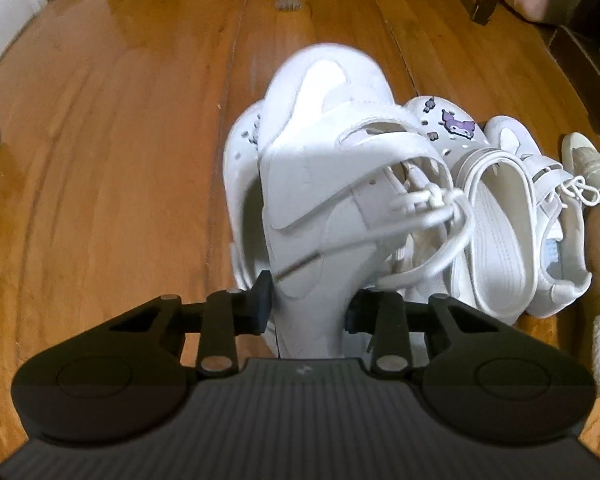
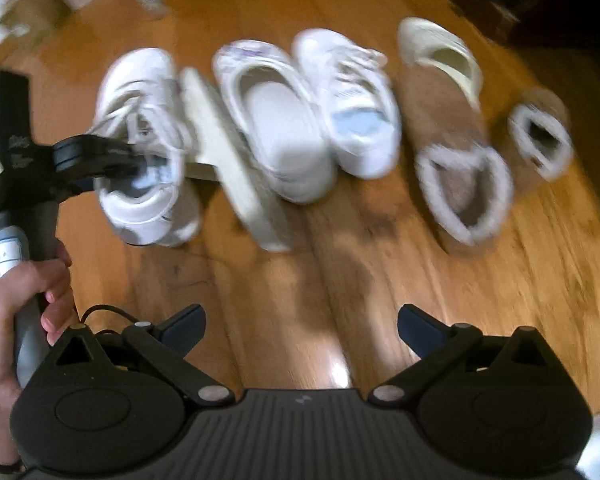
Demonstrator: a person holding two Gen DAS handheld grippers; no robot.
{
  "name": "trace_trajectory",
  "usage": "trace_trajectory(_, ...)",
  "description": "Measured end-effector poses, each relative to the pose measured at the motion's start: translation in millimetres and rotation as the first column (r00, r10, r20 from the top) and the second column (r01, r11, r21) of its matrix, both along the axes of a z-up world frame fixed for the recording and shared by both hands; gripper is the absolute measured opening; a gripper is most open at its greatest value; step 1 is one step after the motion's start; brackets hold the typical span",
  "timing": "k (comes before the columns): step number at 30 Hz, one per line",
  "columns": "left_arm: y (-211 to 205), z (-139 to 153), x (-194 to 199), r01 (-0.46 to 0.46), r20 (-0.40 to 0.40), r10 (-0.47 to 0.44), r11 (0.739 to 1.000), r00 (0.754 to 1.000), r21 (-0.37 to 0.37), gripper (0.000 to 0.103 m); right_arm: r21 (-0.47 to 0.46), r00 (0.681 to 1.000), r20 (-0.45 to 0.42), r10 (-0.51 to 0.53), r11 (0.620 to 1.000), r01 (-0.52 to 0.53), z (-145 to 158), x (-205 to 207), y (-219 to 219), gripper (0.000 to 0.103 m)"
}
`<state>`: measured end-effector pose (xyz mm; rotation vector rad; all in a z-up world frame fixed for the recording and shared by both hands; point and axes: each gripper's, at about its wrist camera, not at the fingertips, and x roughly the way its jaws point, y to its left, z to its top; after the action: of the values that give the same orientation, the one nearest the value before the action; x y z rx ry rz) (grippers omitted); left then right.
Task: Organize scattered shoes
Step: 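Close the left gripper on the white velcro sneaker and lift it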
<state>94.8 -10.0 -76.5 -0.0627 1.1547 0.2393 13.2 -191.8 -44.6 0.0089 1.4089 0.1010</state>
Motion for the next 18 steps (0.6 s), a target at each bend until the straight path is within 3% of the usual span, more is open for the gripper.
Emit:
trace_trajectory(7,12,7,-6,0.034,-0.004,-0.034,0.999,0.999,0.029,0.030,0.062,1.000,0.004,0.028,0.998,-0.028,-18,19,15,0.097)
trace_trajectory(13,21,0,-6,0.068,-0.049,-0.065,0.995,0.997,0.066,0.027,0.079,0.992,0.070,0.105,0.991,-0.110,-23,26,50,0.097)
trace_trajectory(18,39,-18,1,0.029,-0.076,-0.026,0.999,0.997,0.037,0.027,0.138,0.979,0.165,0.120,0.980,-0.143,-27,31,74,0.096)
